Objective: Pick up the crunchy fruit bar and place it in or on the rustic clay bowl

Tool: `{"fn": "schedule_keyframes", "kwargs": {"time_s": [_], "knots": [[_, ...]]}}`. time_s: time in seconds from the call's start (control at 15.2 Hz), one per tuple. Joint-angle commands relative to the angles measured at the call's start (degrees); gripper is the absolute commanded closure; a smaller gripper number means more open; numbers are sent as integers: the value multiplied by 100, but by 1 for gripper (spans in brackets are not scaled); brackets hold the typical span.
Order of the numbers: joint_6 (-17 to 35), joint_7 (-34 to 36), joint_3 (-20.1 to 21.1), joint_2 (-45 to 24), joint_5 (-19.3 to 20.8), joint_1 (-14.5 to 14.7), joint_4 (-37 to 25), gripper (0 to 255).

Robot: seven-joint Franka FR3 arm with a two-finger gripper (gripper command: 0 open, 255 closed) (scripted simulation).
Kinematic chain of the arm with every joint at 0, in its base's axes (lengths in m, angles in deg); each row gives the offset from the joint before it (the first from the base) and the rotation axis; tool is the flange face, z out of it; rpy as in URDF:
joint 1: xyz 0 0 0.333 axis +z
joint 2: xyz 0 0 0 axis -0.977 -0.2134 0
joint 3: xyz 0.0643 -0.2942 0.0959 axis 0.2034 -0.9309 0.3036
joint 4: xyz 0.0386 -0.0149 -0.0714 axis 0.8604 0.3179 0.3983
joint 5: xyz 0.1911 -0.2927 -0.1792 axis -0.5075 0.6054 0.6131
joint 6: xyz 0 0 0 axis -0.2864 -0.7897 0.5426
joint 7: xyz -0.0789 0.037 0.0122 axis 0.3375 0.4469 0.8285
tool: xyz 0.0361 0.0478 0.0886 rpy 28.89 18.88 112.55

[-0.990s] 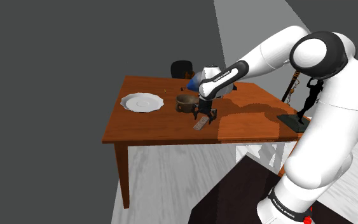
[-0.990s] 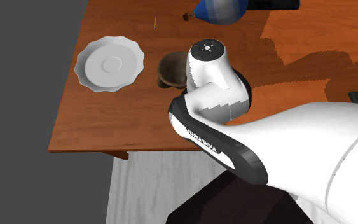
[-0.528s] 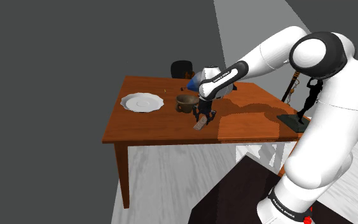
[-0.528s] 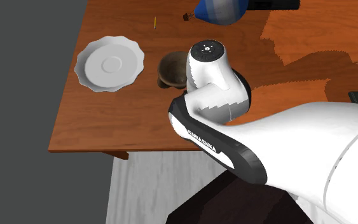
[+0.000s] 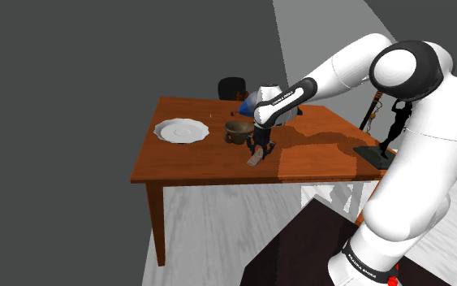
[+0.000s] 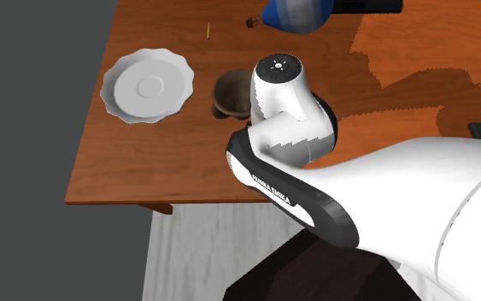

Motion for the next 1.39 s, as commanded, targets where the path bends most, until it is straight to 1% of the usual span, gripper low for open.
{"fn": "schedule_keyframes", "kwargs": {"time_s": [0.0, 1.32], "knots": [[-3, 0, -1, -5, 1, -1, -2, 255], [-1450, -171, 27, 850, -172, -11, -604, 255]]}}
